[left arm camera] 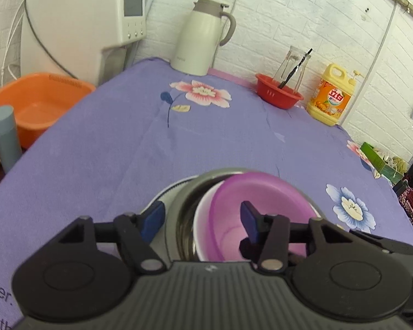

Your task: Organize plates and bowls

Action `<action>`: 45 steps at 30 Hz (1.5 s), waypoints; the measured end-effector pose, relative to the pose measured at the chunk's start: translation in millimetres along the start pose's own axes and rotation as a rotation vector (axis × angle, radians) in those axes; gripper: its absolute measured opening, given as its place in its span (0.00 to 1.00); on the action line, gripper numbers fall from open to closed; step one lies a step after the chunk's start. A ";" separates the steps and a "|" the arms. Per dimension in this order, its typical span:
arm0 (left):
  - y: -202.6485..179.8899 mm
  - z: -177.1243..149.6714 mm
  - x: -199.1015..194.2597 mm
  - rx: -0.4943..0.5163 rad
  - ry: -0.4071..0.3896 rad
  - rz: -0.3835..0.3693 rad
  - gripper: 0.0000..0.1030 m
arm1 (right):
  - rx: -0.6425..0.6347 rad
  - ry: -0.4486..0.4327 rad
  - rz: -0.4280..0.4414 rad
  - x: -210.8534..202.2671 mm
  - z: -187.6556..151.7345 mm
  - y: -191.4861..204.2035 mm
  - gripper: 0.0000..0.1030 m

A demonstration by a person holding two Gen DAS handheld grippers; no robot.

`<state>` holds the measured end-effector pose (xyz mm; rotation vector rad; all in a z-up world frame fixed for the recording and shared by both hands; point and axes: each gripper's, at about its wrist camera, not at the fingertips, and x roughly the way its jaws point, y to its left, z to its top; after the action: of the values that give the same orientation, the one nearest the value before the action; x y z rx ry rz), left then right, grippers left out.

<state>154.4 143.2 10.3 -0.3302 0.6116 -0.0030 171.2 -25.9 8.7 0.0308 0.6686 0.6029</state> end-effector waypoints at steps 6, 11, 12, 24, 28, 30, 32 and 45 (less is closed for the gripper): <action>-1.0 11.4 -8.6 -0.016 -0.053 0.007 0.52 | -0.064 -0.034 -0.070 -4.1 1.0 8.4 1.00; -4.5 19.9 -13.8 -0.017 -0.086 0.009 0.54 | -0.016 -0.106 -0.093 -18.8 8.3 -5.5 1.00; -5.4 20.5 -14.7 -0.014 -0.092 0.010 0.54 | -0.007 -0.116 -0.100 -21.7 9.2 -8.9 1.00; -38.6 2.2 -39.3 0.016 -0.131 -0.038 0.65 | 0.198 -0.194 -0.242 -75.4 -13.4 -69.4 1.00; -58.5 -17.2 -58.0 0.053 -0.153 -0.056 0.73 | 0.229 -0.246 -0.272 -102.4 -29.4 -71.0 1.00; -67.0 -26.7 -66.8 0.072 -0.151 -0.080 0.73 | 0.239 -0.270 -0.286 -114.7 -37.0 -69.4 1.00; -72.7 -36.1 -75.8 0.085 -0.157 -0.096 0.73 | 0.239 -0.286 -0.309 -123.7 -44.5 -66.8 1.00; -71.8 -94.7 -119.7 0.148 -0.215 -0.053 0.73 | 0.262 -0.292 -0.420 -146.8 -98.1 -51.2 1.00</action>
<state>9.5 58.4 26.8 -0.1994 0.3869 -0.0628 48.4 -162.7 4.1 0.2137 0.4469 0.0992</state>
